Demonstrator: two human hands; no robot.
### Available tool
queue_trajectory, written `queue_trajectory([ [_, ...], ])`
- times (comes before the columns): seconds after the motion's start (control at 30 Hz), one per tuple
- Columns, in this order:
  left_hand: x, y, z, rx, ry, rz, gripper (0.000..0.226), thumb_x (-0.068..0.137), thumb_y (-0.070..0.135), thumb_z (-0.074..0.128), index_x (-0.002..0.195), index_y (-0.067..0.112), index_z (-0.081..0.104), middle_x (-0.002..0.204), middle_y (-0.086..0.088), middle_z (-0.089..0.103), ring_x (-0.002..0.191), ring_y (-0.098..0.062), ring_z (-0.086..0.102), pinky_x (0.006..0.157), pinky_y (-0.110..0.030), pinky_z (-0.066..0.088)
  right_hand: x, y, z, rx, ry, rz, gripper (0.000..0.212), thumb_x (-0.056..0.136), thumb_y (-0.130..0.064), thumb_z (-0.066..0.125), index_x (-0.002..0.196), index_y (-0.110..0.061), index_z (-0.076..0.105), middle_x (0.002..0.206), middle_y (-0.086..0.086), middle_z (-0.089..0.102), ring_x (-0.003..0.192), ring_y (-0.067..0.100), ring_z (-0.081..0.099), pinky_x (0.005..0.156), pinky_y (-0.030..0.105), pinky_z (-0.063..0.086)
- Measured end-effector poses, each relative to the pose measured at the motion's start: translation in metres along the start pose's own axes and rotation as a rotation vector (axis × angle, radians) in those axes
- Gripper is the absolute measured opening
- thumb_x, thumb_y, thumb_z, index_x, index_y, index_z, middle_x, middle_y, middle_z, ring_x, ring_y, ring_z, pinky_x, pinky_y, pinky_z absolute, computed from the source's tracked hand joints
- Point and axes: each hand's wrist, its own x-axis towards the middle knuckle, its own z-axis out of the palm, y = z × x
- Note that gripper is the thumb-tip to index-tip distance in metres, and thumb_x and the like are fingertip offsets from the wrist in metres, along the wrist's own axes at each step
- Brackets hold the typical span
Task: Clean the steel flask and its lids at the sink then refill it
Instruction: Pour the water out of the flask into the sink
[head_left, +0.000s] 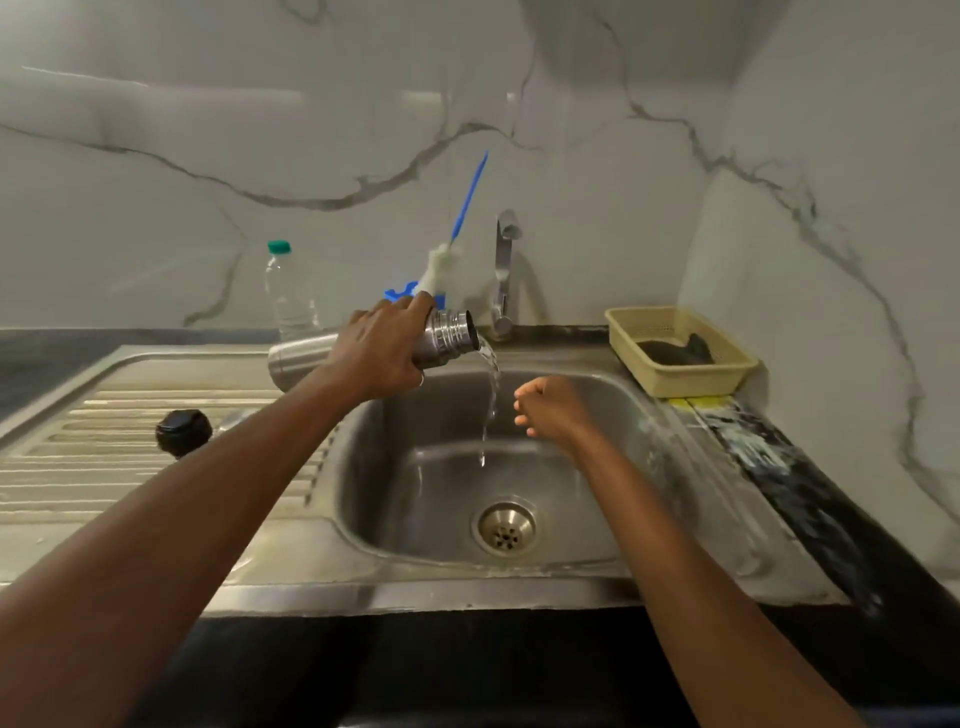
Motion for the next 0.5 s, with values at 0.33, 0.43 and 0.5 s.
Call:
queue_trajectory([
  [0.33, -0.005, -0.011, 0.025, 0.158, -0.099, 0.068, 0.052, 0.069, 0.014, 0.073, 0.112, 0.014, 0.043, 0.102, -0.008, 0.057, 0.099, -0.037, 0.058, 0.085, -0.045, 0.043, 0.02, 0.038, 0.005, -0.166, -0.05, 0.026, 0.029, 0.085, -0.002, 0.046, 0.091, 0.014, 0.069, 0.094, 0.031, 0.071, 0.078, 0.036, 0.067, 0.072, 0.043, 0.054],
  [0.43, -0.007, -0.015, 0.026, 0.174, -0.119, 0.066, 0.051, 0.069, 0.013, 0.07, 0.111, 0.013, 0.043, 0.099, -0.008, 0.055, 0.097, -0.036, 0.057, 0.084, -0.046, 0.044, 0.021, 0.04, 0.001, -0.338, -0.084, 0.04, 0.022, 0.079, -0.004, 0.047, 0.072, 0.005, 0.066, 0.074, 0.023, 0.067, 0.075, 0.042, 0.066, 0.071, 0.043, 0.058],
  [0.5, -0.01, -0.016, 0.027, 0.188, -0.138, 0.069, 0.051, 0.069, 0.013, 0.071, 0.112, 0.014, 0.043, 0.098, -0.007, 0.055, 0.097, -0.035, 0.056, 0.085, -0.045, 0.043, 0.014, 0.04, -0.001, -0.468, -0.114, 0.06, 0.025, 0.082, -0.004, 0.048, 0.058, -0.008, 0.052, 0.061, 0.011, 0.055, 0.065, 0.032, 0.056, 0.064, 0.031, 0.047],
])
